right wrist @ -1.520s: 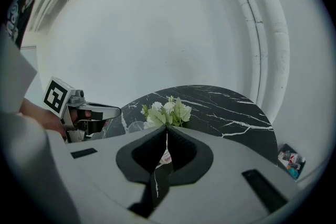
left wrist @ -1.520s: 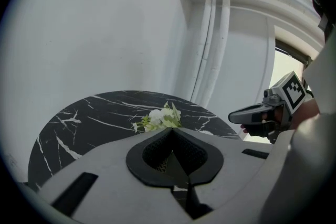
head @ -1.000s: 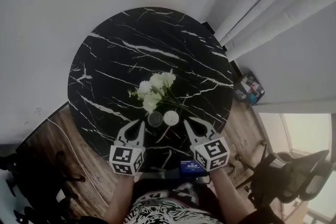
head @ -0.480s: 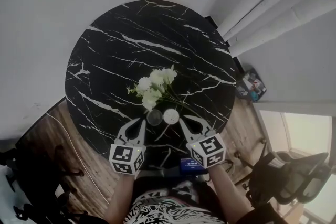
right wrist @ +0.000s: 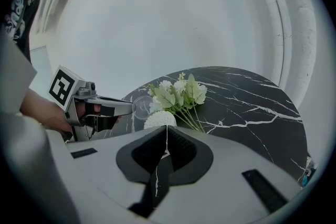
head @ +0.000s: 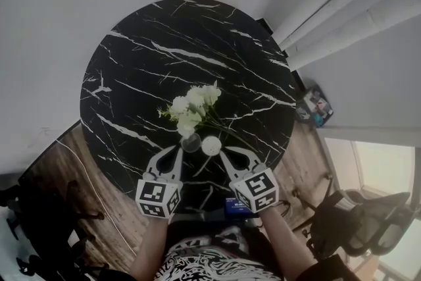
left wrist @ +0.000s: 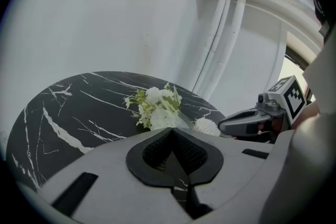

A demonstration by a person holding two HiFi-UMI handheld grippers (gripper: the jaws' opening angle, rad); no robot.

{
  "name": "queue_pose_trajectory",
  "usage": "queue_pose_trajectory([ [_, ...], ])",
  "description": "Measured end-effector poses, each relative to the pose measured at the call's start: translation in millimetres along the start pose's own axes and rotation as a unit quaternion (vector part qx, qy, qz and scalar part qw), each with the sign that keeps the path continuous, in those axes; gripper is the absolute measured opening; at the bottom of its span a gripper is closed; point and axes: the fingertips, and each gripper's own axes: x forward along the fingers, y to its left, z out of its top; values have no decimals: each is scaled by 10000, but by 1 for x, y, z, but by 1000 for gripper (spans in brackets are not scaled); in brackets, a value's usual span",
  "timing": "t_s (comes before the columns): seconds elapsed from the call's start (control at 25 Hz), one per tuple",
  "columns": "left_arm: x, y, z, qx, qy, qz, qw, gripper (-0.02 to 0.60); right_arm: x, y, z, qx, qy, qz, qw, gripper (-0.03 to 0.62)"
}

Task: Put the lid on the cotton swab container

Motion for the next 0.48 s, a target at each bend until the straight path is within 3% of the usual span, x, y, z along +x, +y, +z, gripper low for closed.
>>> queue_pose_trajectory([
  [0.48, 4, 12, 4, -31, -61, 62, 10000, 14, 2, 3, -1, -62, 69, 4, 10000, 18],
])
